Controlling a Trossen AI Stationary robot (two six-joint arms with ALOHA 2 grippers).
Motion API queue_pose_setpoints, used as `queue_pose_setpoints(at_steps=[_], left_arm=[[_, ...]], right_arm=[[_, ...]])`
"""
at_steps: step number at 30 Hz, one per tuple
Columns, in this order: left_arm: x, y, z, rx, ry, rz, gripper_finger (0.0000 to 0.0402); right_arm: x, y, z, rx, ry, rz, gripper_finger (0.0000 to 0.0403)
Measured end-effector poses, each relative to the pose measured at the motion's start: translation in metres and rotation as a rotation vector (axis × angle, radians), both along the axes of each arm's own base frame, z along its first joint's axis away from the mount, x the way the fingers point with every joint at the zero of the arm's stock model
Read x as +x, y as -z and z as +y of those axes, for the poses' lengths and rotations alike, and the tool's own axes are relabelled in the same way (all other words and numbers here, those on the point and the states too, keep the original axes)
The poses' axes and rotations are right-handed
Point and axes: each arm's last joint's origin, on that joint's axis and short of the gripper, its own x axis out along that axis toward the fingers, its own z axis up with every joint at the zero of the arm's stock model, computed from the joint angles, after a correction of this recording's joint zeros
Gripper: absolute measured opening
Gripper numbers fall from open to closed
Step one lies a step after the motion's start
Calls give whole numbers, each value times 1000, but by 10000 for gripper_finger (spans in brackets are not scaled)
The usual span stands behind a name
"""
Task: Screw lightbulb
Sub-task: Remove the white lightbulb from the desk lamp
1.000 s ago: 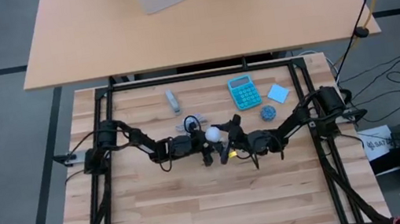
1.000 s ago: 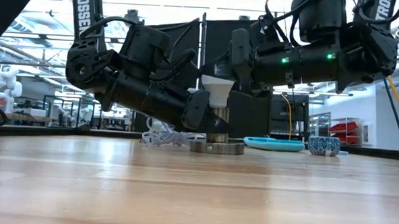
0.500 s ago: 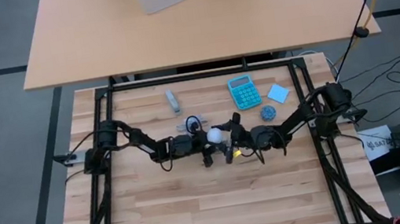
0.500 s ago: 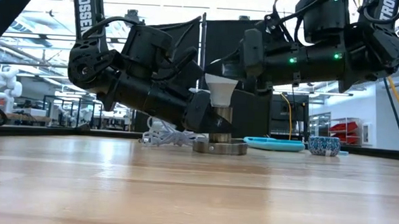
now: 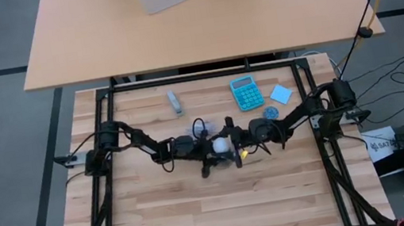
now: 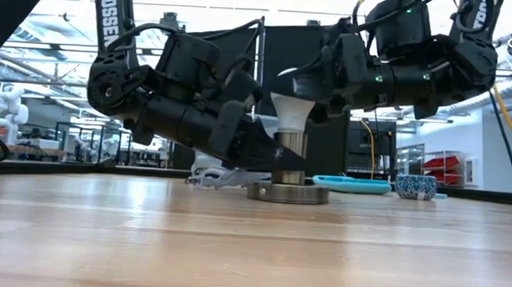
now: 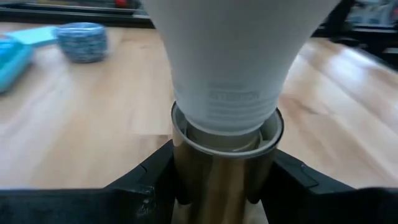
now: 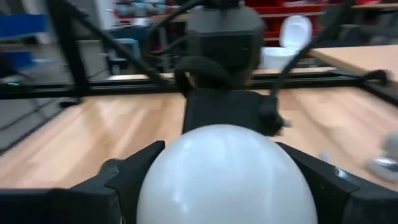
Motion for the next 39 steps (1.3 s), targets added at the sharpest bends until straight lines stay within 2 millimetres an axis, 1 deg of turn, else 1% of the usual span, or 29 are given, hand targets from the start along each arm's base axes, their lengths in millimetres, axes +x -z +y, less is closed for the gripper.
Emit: queue_pose_setpoints(at_steps=[7,12,17,26,32,39], left_arm=[[-1,-1,-2,-28,72,-6,177],[-1,-1,-2,-33,71,-9,177],[-1,-1,-2,-31,70,-9,177],[0,-1,-3,-29,52,-7,177],[1,-1,-1,-21,15,-11,177],[0,-1,2,7,-51,-10,177]], right_arm=[[5,-5,0,17,-84,-15,282],[12,-9,-1,60,-51,-17,283],[18,-10,0,84,-46,22,283],[17,-13,0,106,-59,47,283],[11,-26,0,74,-31,89,283],[6,-46,-2,24,12,37,283]])
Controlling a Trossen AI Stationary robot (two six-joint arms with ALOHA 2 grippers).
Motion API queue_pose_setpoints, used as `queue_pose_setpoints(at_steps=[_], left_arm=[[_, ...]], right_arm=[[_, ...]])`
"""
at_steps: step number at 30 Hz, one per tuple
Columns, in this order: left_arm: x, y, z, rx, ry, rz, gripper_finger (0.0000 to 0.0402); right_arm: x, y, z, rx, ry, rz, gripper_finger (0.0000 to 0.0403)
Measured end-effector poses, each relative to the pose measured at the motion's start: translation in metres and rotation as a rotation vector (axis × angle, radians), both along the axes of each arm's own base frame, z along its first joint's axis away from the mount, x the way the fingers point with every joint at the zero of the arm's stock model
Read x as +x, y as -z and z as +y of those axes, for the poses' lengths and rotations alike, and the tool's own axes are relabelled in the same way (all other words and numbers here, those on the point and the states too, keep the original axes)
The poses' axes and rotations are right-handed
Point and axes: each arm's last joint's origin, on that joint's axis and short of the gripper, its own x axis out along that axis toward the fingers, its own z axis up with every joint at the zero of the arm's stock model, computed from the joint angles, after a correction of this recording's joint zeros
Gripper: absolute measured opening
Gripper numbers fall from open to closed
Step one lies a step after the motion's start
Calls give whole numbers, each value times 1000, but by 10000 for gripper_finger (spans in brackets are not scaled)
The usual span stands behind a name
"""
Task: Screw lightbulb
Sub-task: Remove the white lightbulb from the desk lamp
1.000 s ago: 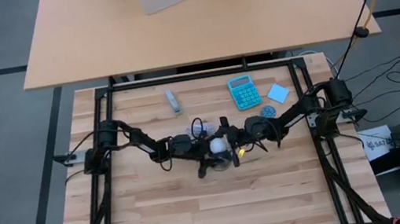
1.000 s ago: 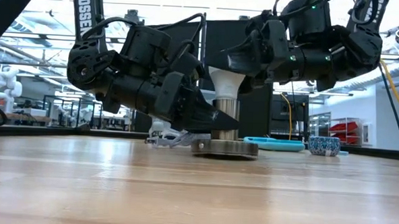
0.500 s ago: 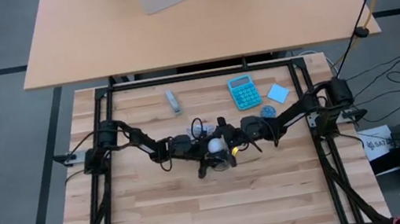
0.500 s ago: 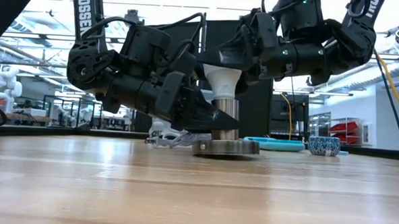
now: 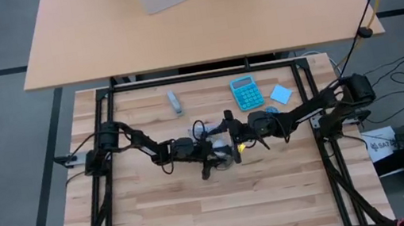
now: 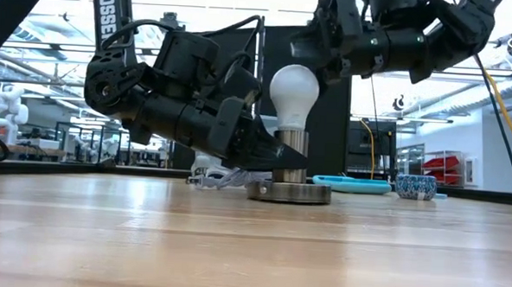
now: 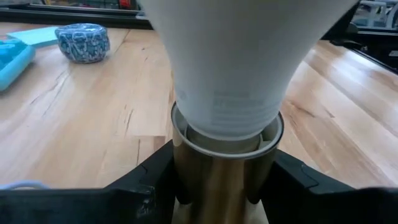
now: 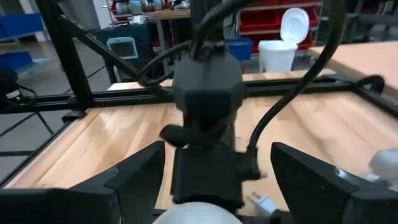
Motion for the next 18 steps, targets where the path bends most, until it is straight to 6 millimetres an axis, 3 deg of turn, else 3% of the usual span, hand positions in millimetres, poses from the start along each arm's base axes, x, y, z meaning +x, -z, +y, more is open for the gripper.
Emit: queue_pose_setpoints(at_steps=[12,18], left_arm=[[0,1,4,16,-72,4,177],[0,1,4,14,-71,5,177]], right_arm=[[-23,-26,6,-159,204,90,272],[-60,-17,17,-170,355,51,248]])
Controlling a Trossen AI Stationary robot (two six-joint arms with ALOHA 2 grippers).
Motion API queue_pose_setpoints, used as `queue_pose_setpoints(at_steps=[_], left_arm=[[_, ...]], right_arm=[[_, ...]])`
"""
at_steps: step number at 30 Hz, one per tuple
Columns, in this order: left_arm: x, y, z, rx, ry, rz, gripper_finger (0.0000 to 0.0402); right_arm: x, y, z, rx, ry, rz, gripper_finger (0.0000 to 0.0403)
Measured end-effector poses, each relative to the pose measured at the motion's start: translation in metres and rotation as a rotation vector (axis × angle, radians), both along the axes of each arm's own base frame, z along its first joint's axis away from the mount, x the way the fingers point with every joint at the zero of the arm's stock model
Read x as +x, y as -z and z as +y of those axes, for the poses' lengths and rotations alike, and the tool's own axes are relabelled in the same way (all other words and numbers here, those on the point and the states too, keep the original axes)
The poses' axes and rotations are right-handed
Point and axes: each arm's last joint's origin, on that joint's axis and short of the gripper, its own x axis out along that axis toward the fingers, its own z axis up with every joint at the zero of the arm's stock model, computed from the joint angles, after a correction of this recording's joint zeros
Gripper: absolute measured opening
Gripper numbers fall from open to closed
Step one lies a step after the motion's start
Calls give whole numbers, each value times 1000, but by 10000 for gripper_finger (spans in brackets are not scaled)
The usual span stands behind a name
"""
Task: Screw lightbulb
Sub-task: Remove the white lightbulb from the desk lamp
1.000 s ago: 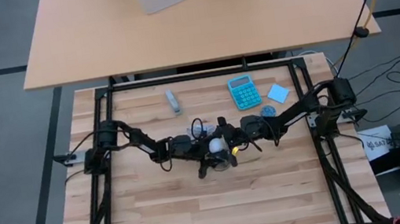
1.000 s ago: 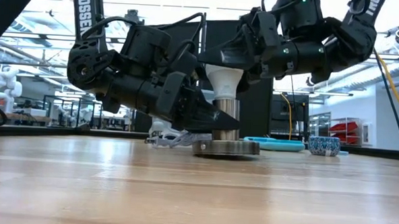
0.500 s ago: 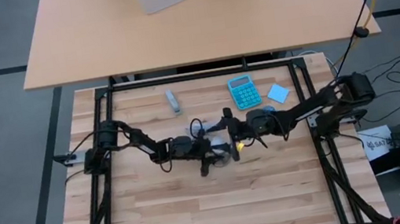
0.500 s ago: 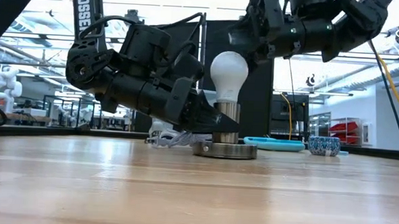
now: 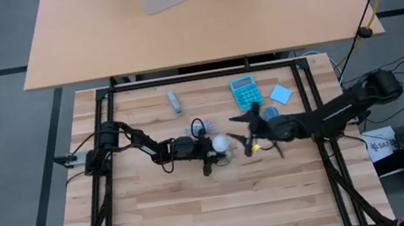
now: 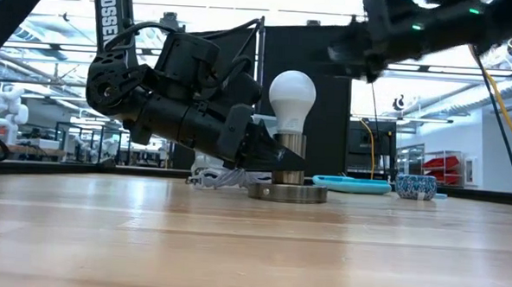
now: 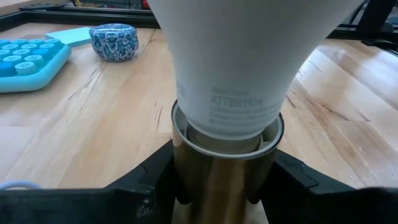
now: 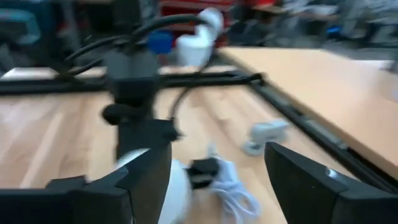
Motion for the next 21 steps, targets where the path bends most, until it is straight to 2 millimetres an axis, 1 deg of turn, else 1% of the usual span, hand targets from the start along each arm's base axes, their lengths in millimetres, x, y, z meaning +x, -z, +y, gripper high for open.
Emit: queue_pose_setpoints(at_steps=[3,5,7,9,11,14,18,21], left_arm=[[0,0,0,0,3,0,177],[0,0,0,0,4,0,177],[0,0,0,0,3,0,177],[0,0,0,1,0,0,177],[0,0,0,3,-7,0,177],[0,0,2,2,-15,-4,177],[2,-1,6,4,-49,-8,177],[4,-3,10,17,-108,-11,177]], right_arm=[[-30,13,0,1,111,-80,239],[-51,29,-2,35,173,-123,234],[-68,42,-5,114,198,-174,230],[-79,53,-7,199,181,-195,229],[-81,58,-6,264,142,-194,229],[-80,61,-5,287,114,-180,231],[-66,51,-1,213,80,-170,244],[-55,47,1,164,54,-132,266]])
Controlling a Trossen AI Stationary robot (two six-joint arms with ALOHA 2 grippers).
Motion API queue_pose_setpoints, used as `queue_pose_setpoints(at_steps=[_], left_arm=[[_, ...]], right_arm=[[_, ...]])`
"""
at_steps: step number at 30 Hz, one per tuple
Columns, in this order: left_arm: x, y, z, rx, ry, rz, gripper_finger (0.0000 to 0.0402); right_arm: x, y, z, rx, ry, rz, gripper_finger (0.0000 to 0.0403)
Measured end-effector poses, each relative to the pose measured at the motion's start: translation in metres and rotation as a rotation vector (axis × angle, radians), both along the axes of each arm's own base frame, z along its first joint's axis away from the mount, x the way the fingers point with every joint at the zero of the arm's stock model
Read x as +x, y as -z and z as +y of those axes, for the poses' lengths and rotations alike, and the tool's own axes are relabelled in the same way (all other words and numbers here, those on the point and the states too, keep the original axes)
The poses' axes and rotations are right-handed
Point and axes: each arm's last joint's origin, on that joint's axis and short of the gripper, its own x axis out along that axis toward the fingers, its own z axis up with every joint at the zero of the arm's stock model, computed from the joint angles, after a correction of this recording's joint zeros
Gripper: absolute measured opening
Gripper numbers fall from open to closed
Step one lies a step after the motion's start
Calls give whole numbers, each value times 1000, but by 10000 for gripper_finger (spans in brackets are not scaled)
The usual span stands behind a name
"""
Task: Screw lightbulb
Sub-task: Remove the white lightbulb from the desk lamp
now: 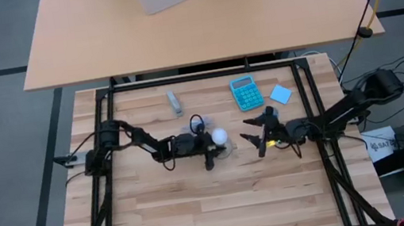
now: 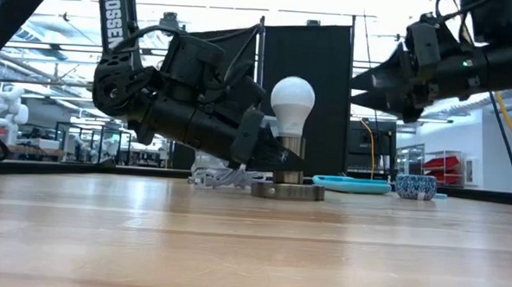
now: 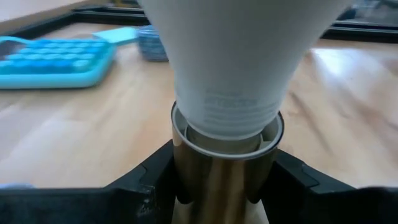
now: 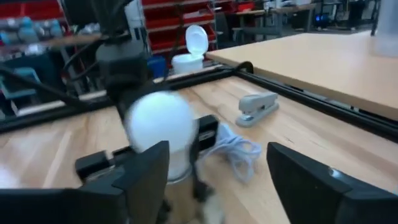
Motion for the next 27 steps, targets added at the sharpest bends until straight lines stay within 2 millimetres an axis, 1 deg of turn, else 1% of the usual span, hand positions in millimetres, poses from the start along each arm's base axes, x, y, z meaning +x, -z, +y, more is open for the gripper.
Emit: queue_pose_setpoints(at_steps=[5,8,11,16,23,27], left_arm=[[2,-2,6,14,-57,-8,180],[2,-2,8,3,-75,-7,188],[2,-2,9,9,-100,-8,190],[2,-2,9,12,-108,-7,191],[3,-2,9,10,-109,-7,183],[3,-1,9,4,-110,0,183]], right_arm=[[12,5,0,-7,-8,83,313],[16,4,2,-8,-39,47,326],[19,2,2,-9,-43,-14,325],[26,9,0,-10,-22,-17,323],[52,10,3,-50,-22,2,323],[63,7,5,-61,-28,-8,323]])
